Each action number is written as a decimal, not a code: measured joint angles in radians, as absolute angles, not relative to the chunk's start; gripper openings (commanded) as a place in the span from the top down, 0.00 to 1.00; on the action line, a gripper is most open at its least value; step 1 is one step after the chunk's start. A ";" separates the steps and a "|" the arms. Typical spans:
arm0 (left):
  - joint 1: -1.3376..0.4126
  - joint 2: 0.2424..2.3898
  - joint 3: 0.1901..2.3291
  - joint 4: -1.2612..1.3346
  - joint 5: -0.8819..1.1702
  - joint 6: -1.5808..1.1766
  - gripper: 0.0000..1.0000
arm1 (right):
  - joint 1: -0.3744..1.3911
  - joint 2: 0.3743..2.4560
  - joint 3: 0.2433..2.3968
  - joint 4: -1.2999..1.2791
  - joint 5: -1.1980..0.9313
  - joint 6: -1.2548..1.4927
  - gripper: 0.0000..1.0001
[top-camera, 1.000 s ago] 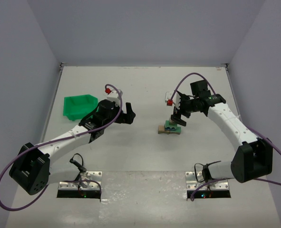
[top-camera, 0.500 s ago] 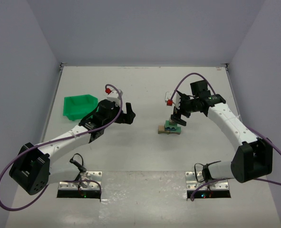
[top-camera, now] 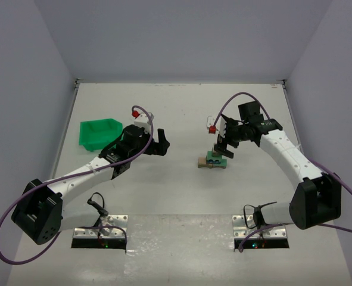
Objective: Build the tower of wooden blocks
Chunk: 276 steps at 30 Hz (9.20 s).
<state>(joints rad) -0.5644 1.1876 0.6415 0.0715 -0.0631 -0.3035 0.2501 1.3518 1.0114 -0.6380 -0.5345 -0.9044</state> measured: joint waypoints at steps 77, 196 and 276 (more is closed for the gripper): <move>-0.417 1.737 0.968 -0.088 -0.033 0.228 0.76 | -0.064 1.143 0.819 -0.248 0.005 0.501 0.01; -0.424 0.887 0.546 0.218 0.236 -0.891 0.84 | 0.715 1.340 1.099 -0.162 -0.558 -0.251 1.00; -0.423 0.915 0.649 -0.116 -0.314 -0.501 0.00 | 0.377 1.414 1.301 -0.973 -0.376 -0.751 0.90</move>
